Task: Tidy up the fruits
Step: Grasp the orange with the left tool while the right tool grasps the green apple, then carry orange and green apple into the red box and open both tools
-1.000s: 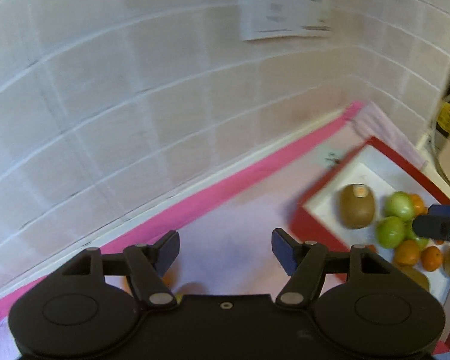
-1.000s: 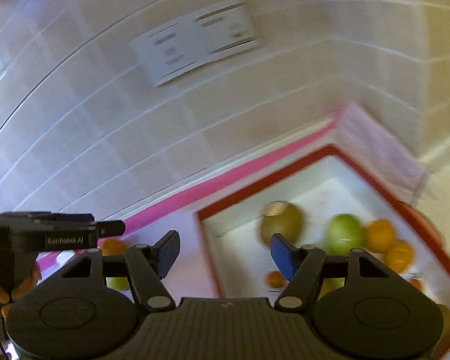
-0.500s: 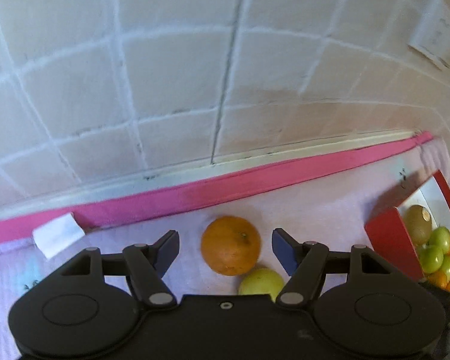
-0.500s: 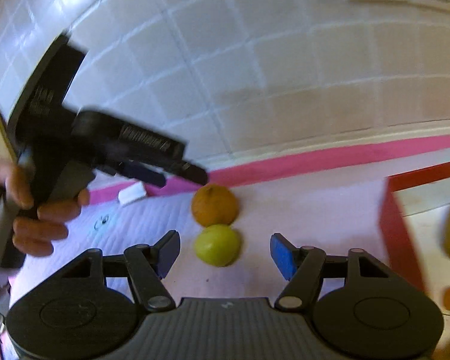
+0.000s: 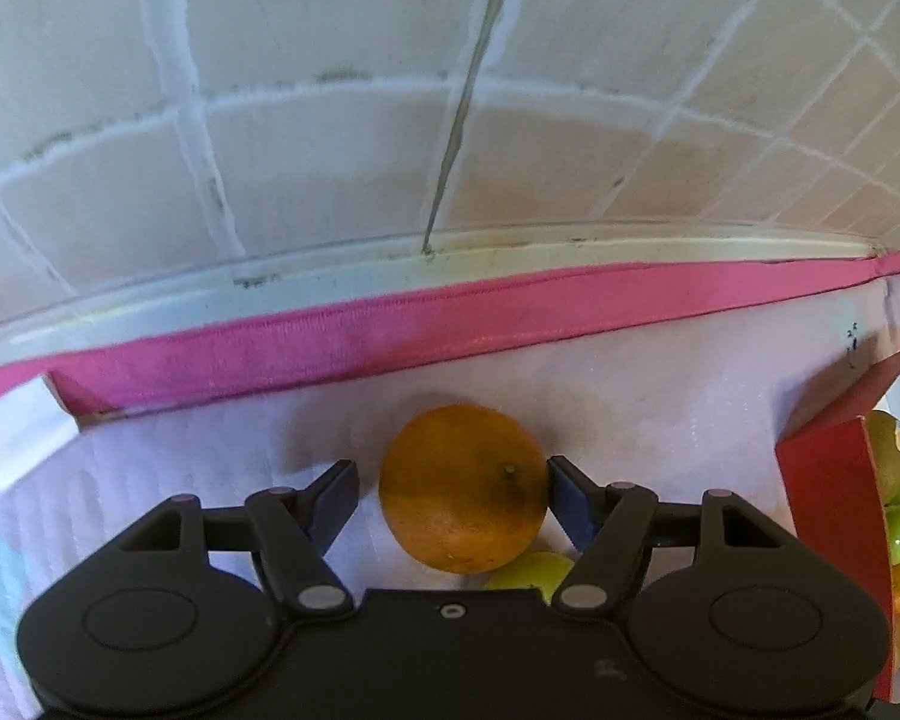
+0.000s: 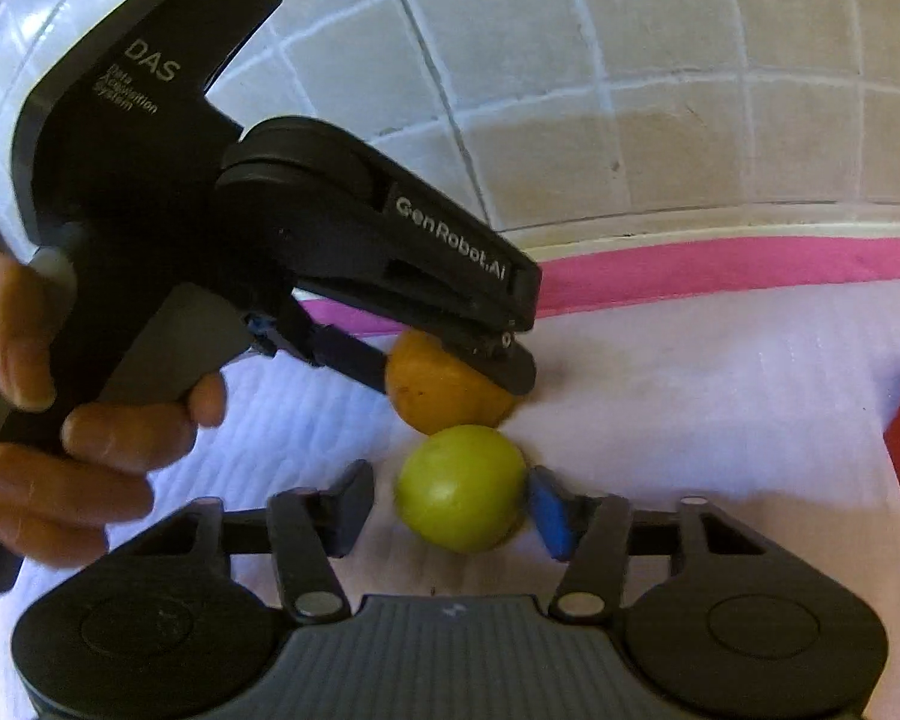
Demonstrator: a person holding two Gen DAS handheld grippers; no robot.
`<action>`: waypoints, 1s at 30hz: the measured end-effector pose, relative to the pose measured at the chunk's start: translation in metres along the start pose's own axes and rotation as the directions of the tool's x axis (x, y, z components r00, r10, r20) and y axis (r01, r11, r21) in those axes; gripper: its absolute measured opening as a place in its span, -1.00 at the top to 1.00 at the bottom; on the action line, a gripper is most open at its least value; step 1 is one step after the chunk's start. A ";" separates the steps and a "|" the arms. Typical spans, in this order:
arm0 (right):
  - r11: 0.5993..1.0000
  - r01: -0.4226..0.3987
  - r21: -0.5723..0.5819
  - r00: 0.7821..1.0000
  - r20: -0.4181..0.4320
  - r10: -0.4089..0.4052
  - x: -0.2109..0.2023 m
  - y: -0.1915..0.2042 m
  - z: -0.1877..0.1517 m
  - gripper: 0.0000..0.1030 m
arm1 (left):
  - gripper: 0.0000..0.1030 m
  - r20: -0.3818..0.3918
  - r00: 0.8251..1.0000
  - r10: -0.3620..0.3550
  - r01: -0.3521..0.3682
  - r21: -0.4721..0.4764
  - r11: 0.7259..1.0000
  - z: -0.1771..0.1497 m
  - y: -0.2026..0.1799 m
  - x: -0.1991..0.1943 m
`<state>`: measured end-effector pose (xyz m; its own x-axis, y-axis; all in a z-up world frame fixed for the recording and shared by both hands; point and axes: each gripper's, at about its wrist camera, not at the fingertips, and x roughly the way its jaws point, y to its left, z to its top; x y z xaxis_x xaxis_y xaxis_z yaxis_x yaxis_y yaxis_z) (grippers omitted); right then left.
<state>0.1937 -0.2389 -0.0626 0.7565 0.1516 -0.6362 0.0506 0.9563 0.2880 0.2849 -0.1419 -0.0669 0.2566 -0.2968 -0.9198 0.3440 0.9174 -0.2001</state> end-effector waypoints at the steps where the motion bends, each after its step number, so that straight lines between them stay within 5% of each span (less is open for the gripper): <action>1: 1.000 -0.001 0.009 1.000 0.003 0.001 0.000 -0.001 -0.001 0.05 | -0.50 0.010 1.000 0.000 0.000 -0.006 1.000 -0.002 0.000 0.000; 3: 1.000 0.000 0.020 1.000 0.011 0.000 -0.004 -0.001 -0.002 0.05 | -0.33 0.024 0.999 -0.029 0.029 -0.028 0.999 -0.004 0.002 -0.003; 16: 0.993 -0.021 0.116 0.991 0.131 0.005 -0.093 -0.023 -0.005 0.05 | -0.31 0.210 0.977 -0.045 0.034 0.055 0.998 -0.018 -0.016 -0.076; 30: 0.940 0.137 0.314 0.944 0.246 -0.220 -0.219 -0.126 -0.020 0.05 | -0.31 0.314 0.926 -0.210 0.109 0.310 0.944 -0.034 -0.144 -0.119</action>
<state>0.0083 -0.3879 0.0261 0.8635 -0.1290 -0.4875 0.3558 0.8409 0.4077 0.1737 -0.2294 0.0598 0.4487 -0.5506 -0.7040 0.6329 0.7519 -0.1847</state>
